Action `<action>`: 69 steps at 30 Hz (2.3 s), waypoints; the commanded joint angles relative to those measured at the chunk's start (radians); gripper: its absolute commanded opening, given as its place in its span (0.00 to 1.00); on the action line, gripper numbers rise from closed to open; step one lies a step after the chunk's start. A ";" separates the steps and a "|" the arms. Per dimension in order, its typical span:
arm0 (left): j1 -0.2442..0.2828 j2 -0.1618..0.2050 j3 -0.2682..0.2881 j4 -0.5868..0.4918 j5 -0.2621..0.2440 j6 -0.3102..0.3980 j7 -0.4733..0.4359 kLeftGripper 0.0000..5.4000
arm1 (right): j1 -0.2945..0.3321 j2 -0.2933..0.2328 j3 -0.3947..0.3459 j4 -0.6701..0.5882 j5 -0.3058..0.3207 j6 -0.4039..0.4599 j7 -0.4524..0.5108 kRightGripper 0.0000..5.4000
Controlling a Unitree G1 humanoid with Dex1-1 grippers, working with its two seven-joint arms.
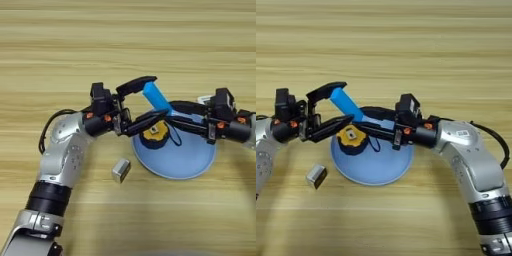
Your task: Move the objects on the table
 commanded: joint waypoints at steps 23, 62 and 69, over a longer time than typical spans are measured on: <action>0.004 -0.007 0.013 -0.021 -0.004 0.014 -0.013 0.29 | 0.000 -0.026 -0.011 -0.015 0.069 0.052 0.051 0.26; 0.009 -0.017 0.021 -0.014 0.005 0.003 -0.011 0.26 | 0.010 -0.032 0.000 -0.020 0.051 0.032 0.063 0.71; 0.005 -0.015 0.025 -0.004 0.011 -0.003 -0.008 0.26 | 0.007 -0.022 -0.028 -0.026 0.080 0.031 0.056 0.87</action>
